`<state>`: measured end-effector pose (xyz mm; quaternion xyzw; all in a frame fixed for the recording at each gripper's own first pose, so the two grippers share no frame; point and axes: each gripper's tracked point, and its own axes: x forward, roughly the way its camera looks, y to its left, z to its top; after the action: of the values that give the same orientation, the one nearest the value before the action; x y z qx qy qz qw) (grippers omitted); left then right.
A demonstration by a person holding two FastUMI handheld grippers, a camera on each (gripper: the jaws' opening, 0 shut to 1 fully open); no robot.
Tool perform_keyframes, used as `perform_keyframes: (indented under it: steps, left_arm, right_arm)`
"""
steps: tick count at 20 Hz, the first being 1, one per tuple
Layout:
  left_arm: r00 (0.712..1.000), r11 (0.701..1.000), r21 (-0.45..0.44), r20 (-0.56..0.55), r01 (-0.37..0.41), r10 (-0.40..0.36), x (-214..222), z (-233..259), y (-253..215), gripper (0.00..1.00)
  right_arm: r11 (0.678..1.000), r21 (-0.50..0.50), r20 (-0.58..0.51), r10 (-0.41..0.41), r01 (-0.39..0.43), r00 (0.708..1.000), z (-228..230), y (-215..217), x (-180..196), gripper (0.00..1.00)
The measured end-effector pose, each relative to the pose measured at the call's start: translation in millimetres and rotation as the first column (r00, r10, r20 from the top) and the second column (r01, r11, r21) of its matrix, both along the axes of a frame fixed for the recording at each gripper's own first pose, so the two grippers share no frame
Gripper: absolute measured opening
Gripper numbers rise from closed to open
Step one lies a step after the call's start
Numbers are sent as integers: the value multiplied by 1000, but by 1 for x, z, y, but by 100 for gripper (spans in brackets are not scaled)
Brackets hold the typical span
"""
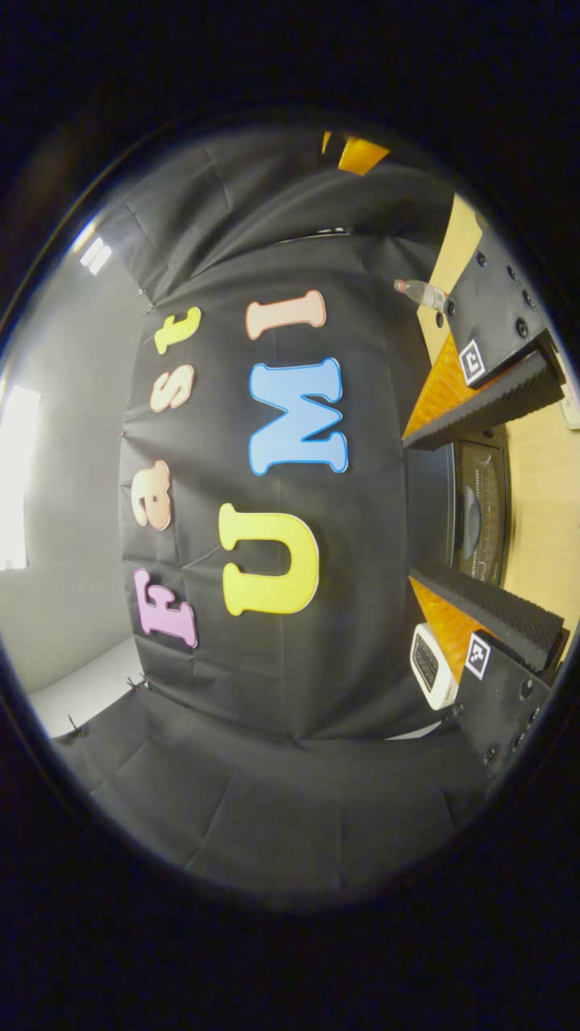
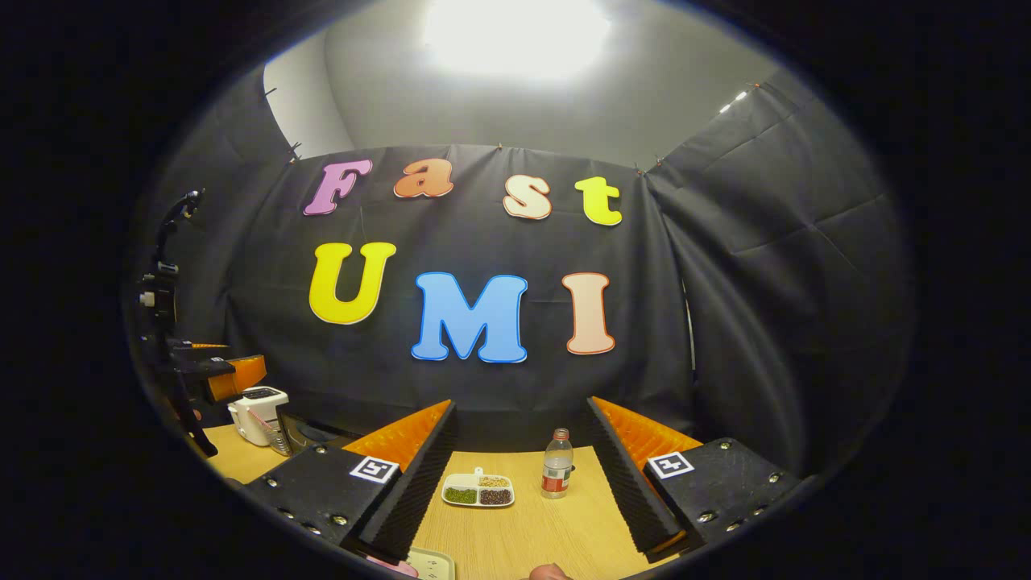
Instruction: Open the electric oven with the left hand, put the food in, and close the electric oven.
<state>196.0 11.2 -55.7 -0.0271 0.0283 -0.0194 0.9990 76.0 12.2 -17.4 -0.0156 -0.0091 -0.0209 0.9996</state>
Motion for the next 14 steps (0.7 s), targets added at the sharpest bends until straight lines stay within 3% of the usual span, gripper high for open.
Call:
perform_keyframes:
  steps: [2, 3, 4, 8, 11, 13, 14]
  left_arm:
    - [1000, 1000, 11, -13, 16, -16, 25, -14, 6, 91]
    - [999, 1000, 14, -19, 26, -26, 37, -21, 7, 96]
    - [999, 999, 14, -25, 37, -36, 46, -30, 6, 91]
    - [995, 997, 9, -69, 79, -79, 87, -63, 5, 100]
    - [988, 994, 11, -109, 107, -105, 110, -94, 2, 91]
    - [985, 993, 10, -129, 120, -118, 126, -110, 0, 100]
    - [982, 992, 7, -139, 127, -125, 133, -120, -1, 96]
  right_arm:
    - [1000, -5, -9, -27, 27, 1000, -3, 5, 7, 97]
    - [999, -11, -12, -37, 37, 999, -5, 8, 11, 97]
    - [999, -19, -15, -50, 50, 999, -7, 10, 14, 97]
    - [994, -46, -44, -96, 94, 994, -17, 17, 25, 97]
    - [990, -64, -72, -132, 128, 989, -26, 21, 29, 97]
    - [986, -81, -89, -152, 145, 984, -29, 23, 29, 97]
    - [984, -89, -94, -160, 152, 983, -30, 24, 29, 97]
